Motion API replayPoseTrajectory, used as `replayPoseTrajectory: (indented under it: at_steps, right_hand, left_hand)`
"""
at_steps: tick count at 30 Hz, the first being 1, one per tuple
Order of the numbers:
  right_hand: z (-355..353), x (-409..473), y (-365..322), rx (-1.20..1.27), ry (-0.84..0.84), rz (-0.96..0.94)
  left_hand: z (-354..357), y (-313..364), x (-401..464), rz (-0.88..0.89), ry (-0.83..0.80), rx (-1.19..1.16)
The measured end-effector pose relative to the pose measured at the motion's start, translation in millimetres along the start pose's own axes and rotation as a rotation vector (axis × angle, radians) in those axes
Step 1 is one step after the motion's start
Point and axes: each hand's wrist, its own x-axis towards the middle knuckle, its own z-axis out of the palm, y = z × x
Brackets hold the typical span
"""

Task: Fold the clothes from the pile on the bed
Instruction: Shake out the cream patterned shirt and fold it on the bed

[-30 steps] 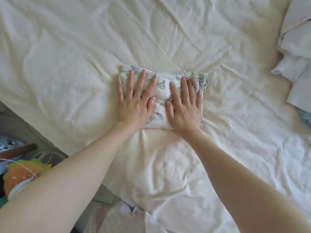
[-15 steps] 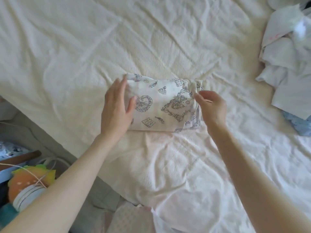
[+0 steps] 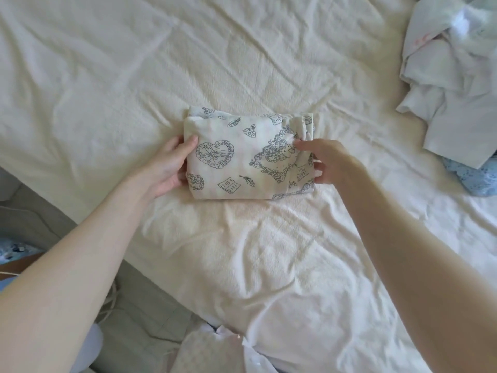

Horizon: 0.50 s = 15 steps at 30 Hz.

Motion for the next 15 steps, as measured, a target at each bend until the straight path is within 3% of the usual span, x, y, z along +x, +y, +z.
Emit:
replayPoseTrajectory:
  at_steps: [7,15]
  right_hand:
    - [-5.0,-33.2,4.8,0.009,-0.016,-0.072]
    - [-33.1,-127.7,50.1,0.035,-0.117,-0.088]
  left_hand:
    - [2.0,7.9,-39.0,0.018,0.031,0.016]
    - [-4.7,8.2,-147.7,-0.034,-0.035,0.057]
